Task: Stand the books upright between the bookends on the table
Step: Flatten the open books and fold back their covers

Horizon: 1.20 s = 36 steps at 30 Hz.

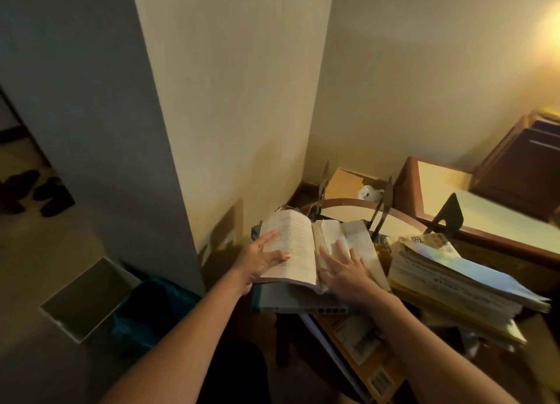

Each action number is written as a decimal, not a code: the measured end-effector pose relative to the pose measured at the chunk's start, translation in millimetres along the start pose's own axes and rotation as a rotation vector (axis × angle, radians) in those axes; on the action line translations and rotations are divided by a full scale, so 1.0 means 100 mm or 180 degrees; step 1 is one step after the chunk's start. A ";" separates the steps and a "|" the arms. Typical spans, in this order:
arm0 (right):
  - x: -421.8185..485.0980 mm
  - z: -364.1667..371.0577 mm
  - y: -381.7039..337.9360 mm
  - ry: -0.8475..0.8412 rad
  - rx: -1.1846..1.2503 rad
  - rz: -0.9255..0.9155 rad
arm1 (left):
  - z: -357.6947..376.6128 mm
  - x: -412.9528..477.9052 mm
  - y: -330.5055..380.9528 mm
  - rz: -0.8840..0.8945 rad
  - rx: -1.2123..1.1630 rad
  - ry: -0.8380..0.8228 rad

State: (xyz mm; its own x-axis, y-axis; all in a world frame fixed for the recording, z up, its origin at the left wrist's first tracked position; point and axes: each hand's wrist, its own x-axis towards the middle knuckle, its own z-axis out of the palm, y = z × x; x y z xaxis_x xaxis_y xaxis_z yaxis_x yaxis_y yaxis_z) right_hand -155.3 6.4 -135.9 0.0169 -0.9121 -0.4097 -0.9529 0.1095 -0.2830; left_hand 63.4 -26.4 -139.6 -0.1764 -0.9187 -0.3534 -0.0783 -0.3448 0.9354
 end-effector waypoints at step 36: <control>-0.54 -0.39 -0.42 0.1633 0.1827 -0.0515 | 0.07 -0.06 0.22 0.0649 0.1355 0.0035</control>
State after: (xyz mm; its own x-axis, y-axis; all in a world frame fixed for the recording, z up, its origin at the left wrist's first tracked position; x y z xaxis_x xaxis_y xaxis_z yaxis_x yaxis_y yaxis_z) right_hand -128.0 36.0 -68.0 -0.1330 -0.9873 0.0869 -0.6426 0.0192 -0.7659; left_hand 56.3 -27.0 -117.1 -0.2196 -0.9623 -0.1607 -0.4389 -0.0497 0.8972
